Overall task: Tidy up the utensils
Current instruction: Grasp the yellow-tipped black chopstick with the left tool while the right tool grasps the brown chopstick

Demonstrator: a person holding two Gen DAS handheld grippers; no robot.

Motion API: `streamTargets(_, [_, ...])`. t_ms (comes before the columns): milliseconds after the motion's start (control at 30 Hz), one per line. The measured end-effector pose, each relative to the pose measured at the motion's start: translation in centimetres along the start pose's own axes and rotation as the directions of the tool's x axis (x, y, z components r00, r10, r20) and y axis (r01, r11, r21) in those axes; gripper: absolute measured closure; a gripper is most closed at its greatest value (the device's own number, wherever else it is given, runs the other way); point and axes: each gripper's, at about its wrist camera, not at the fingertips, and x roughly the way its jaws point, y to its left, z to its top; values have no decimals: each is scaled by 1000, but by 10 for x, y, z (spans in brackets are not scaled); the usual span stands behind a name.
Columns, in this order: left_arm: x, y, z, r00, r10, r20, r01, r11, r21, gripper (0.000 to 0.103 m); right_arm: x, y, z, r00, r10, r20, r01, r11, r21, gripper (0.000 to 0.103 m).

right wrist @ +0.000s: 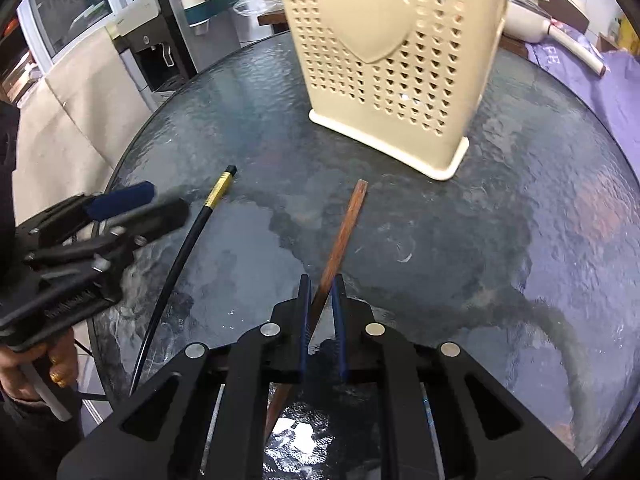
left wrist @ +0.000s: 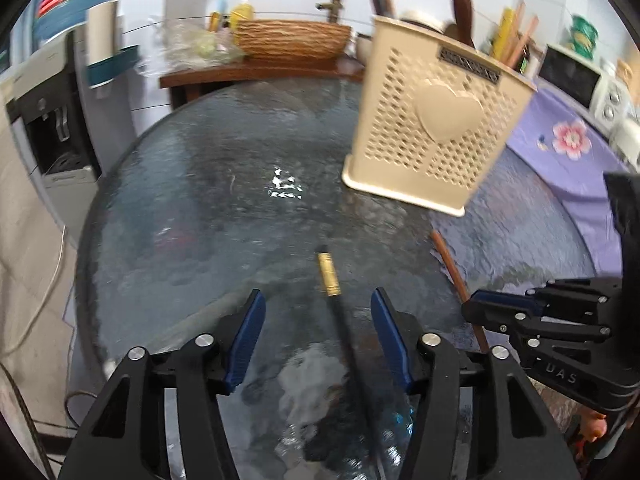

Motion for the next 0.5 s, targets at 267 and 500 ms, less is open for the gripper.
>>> streamTargets(267, [23,-11,2,998,39,-42,-38,999,28,65,5,4,9,1000,-16,-3,16,999,48,91])
streamTargets(500, [28,-18,7,997,63,-44,-61,997,44,85,14,14,25,999,-45,-18,46,997,58,91])
